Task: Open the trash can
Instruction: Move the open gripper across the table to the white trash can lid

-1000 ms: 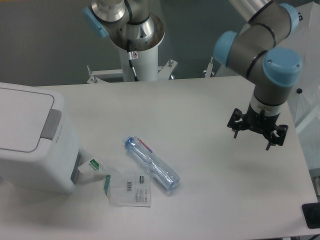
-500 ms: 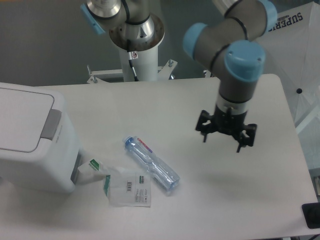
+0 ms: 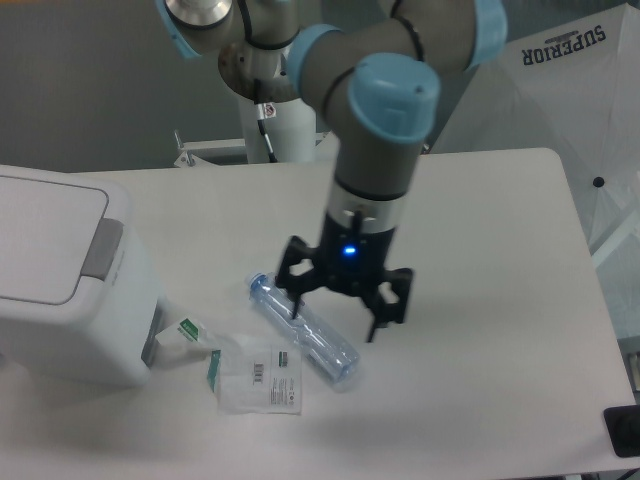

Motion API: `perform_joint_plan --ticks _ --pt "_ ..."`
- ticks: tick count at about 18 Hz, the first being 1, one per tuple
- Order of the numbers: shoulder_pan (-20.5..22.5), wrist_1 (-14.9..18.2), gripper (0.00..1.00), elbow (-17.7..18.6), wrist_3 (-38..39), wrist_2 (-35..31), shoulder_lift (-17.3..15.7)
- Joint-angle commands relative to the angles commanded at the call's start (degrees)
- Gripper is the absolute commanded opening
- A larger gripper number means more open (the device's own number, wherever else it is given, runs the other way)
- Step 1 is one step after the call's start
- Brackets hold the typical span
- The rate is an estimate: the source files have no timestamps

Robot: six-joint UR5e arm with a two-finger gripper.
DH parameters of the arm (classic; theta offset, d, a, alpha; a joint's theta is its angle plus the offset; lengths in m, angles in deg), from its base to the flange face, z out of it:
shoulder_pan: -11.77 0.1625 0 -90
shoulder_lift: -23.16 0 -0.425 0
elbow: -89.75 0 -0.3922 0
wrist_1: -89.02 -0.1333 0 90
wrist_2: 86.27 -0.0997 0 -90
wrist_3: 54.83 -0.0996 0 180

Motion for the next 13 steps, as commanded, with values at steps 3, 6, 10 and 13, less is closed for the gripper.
perform_joint_plan --ticks 3,6,10,13 --pt "-0.6 0.1 1.0 1.1 4.0 2.9 -2.2" --pt "-2.8 0.0 1.0 1.1 7.7 4.4 -3.1" --pt "-4.4 0.1 1.0 1.3 13.7 6.1 -4.7" --pt "-6.6 0.0 1.0 4.4 14.7 6.0 -6.4"
